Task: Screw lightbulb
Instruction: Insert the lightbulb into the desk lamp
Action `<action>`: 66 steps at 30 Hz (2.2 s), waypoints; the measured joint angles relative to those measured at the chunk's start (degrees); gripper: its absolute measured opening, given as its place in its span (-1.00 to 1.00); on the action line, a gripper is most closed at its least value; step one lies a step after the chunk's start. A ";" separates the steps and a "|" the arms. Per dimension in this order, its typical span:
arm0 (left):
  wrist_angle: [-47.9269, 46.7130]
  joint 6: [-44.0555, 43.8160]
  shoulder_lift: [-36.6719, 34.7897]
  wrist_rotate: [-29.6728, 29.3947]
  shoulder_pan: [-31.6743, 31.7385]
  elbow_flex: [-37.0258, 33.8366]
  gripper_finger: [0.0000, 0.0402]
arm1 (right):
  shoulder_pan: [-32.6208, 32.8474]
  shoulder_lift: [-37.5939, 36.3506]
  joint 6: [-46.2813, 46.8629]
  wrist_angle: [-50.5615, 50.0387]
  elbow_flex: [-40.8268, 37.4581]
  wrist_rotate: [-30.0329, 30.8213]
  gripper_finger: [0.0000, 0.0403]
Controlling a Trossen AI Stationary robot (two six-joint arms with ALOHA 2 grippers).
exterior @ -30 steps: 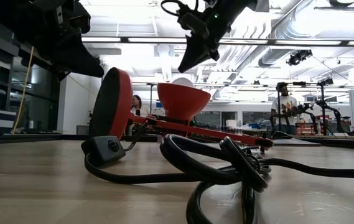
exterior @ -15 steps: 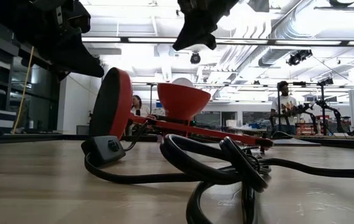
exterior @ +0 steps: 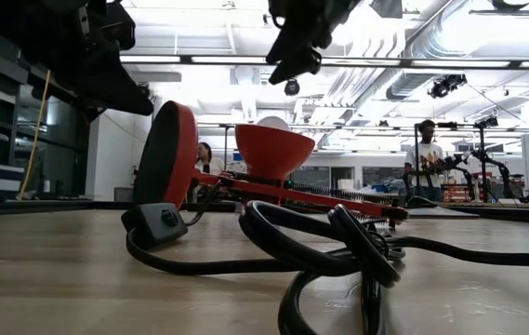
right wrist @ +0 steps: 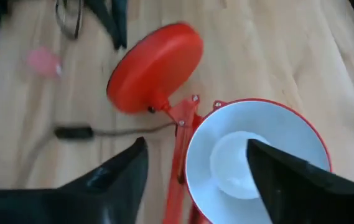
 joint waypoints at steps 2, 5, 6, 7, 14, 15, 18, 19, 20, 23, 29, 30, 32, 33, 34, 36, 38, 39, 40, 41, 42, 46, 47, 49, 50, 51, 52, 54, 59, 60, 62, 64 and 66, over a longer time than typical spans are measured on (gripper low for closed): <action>-0.01 -0.01 0.00 0.99 0.00 -0.01 -1.00 | 0.86 0.19 -6.18 -0.83 0.00 2.94 0.40; -0.01 0.00 0.00 1.56 0.00 0.00 -1.00 | 2.12 0.86 -15.46 -2.69 0.00 8.66 0.47; -0.03 -0.02 0.00 1.60 0.00 -0.02 -1.00 | 2.48 1.13 -17.89 -3.15 0.00 10.64 0.47; 0.02 -0.02 0.00 1.58 0.00 -0.02 -1.00 | 2.76 1.56 -19.84 -3.08 0.00 12.25 0.48; -0.10 -0.02 -0.02 1.57 0.00 -0.02 -1.00 | 2.88 6.00 -27.15 -6.04 3.35 13.42 0.48; -0.11 -0.02 -0.02 1.57 0.00 0.00 -1.00 | 2.88 6.94 -28.55 -7.11 4.11 13.53 0.48; -0.11 -0.02 -0.02 1.57 0.00 0.00 -1.00 | 2.88 8.97 -31.75 -8.77 5.89 15.16 0.48; -0.08 -0.02 -0.02 1.57 0.00 -0.01 -1.00 | 2.88 9.47 -32.62 -9.15 6.32 16.00 0.48; -0.14 -0.02 -0.02 1.57 0.00 0.00 -1.00 | 2.81 9.77 -33.75 -9.29 6.59 16.90 0.48; -0.11 -0.02 -0.02 1.57 0.00 -0.02 -1.00 | 2.27 10.09 -36.68 -9.22 6.67 17.95 0.48; -0.40 0.00 -0.02 1.55 0.00 -0.02 -1.00 | 1.28 10.44 -39.35 -11.66 6.67 16.95 0.48; -0.44 0.00 -0.02 1.55 0.00 -0.02 -1.00 | 1.24 10.44 -39.42 -11.81 6.67 15.80 0.48; -1.11 0.01 -0.02 1.55 0.00 -0.02 -1.00 | 1.31 10.71 -39.67 -11.70 6.71 14.65 0.48; -1.25 -0.01 -0.02 1.55 0.00 0.00 -1.00 | 1.32 10.83 -40.01 -11.74 6.71 14.83 0.48; -1.42 -0.01 -0.02 1.55 0.00 -0.02 -1.00 | 1.33 11.03 -40.42 -11.66 6.71 14.89 0.48; -1.59 -0.01 -0.02 1.55 0.00 -0.01 -1.00 | 1.36 11.37 -40.90 -10.63 6.71 14.87 0.48; -1.58 -0.02 -0.02 1.55 0.00 0.00 -1.00 | 1.32 11.73 -41.35 -10.68 6.71 14.90 0.48; -1.56 0.00 -0.02 1.53 0.00 -0.02 -1.00 | 1.30 12.05 -41.67 -10.49 6.71 14.92 0.48; -1.58 -0.02 -0.02 1.55 0.00 0.00 -1.00 | 1.30 12.26 -42.04 -10.48 6.71 15.05 0.48; -1.58 -0.05 -0.02 1.54 0.00 -0.02 -1.00 | 1.30 12.69 -42.43 -10.65 6.71 15.34 0.48; -1.52 -0.30 -0.02 1.52 0.00 -0.01 -1.00 | 1.30 13.02 -42.50 -10.54 6.71 15.43 0.48; -1.56 -0.50 -0.02 1.53 0.02 -0.02 -1.00 | 1.31 13.10 -42.68 -10.25 6.71 15.52 0.48; -1.65 -0.50 -0.02 1.53 0.02 -0.02 -1.00 | 1.33 13.08 -42.66 -9.73 6.71 15.76 0.48; -1.63 -0.50 -0.02 1.53 0.02 -0.02 -1.00 | 1.27 13.08 -42.29 -9.27 6.71 16.41 0.48; -1.60 -0.50 -0.02 1.53 0.02 -0.02 -1.00 | 1.05 13.08 -41.74 -9.27 6.71 16.51 0.48; -1.62 -0.51 -0.02 1.53 0.02 -0.02 -1.00 | 0.80 13.08 -41.05 -9.27 6.71 16.49 0.48; -1.58 -0.63 -0.02 1.53 0.02 -0.02 -1.00 | 0.53 13.06 -40.26 -9.35 6.71 16.55 0.47; -1.58 -1.24 -0.02 1.55 0.02 -0.02 -1.00 | 0.17 13.06 -38.91 -9.63 6.71 17.32 0.45; -1.63 -1.98 -0.02 1.55 0.02 -0.02 -1.00 | -0.20 12.93 -36.11 -9.58 6.71 16.23 0.35; -1.62 -1.99 -0.02 1.55 0.02 -0.02 -1.00 | -0.20 12.93 -35.80 -9.60 6.71 15.75 0.33; -1.74 -1.98 -0.02 1.55 0.02 -0.02 -1.00 | -0.03 12.93 -35.32 -9.89 6.71 15.98 0.30; -1.72 -1.99 -0.02 1.55 0.02 -0.02 -1.00 | -0.03 12.90 -34.96 -10.67 6.71 16.61 0.29; -1.78 -1.98 -0.02 1.55 0.02 -0.02 -1.00 | -0.01 12.32 -34.81 -12.22 6.68 17.15 0.29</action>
